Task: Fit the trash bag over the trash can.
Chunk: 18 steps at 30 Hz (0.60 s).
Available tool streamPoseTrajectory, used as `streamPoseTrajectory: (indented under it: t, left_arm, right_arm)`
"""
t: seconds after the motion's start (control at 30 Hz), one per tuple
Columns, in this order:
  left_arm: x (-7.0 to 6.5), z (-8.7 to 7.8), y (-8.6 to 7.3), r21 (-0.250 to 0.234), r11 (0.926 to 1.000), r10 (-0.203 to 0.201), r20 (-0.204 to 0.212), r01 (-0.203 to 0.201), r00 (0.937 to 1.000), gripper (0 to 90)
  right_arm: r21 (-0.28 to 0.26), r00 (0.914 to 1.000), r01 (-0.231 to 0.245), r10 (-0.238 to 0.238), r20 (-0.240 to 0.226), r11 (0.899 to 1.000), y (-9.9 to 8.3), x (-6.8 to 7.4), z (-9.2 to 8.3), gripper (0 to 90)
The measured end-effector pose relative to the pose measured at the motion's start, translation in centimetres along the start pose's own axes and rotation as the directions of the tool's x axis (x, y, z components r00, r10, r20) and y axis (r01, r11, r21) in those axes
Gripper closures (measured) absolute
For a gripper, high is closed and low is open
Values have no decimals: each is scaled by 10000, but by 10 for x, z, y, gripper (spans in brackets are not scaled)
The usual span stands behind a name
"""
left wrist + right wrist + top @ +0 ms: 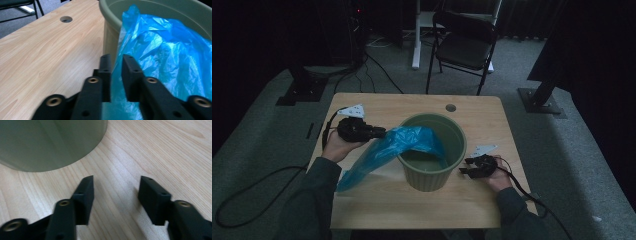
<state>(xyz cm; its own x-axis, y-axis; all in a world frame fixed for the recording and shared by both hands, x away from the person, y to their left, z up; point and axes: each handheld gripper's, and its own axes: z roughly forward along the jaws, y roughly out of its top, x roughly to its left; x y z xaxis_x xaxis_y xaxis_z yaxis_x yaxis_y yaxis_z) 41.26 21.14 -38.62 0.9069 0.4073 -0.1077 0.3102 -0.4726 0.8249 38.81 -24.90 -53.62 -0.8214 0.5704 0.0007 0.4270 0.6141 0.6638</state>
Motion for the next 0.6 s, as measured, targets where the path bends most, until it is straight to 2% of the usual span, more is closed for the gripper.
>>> streamPoseTrajectory:
  t: [0.07, 0.17, 0.2, 0.23, 0.43, 0.6]
  left_arm:
    - [-4, 2, 4, 2, 9999, 154, -2, -154, 9999, 874]
    - [-6, 2, 7, -4, 9996, 293, 36, -293, 9996, 900]
    - [-11, 3, 12, 17, 9985, 538, 13, -538, 9986, 900]
    - [-13, 3, 14, 14, 9982, 605, -13, -605, 9982, 900]
    - [-18, 2, 24, -181, 9969, 768, -64, -769, 9970, 900]
    - [-20, 2, 32, -295, 9961, 833, 16, -832, 9965, 900]
  right_arm:
    - [181, 9999, 162, -162, 21, 9997, 2, 3, -2, 588]
    - [111, 9998, 218, -218, -35, 9997, 4, 5, -5, 618]
    - [-184, 9992, 400, -401, -44, 9990, 11, 9, -12, 637]
    - [-280, 9991, 423, -424, -53, 9987, 12, 11, -15, 643]
    - [-658, 9981, 619, -617, 62, 9959, 19, 15, -29, 679]
    - [-1097, 9991, 418, -402, 168, 9931, 25, 13, -44, 706]
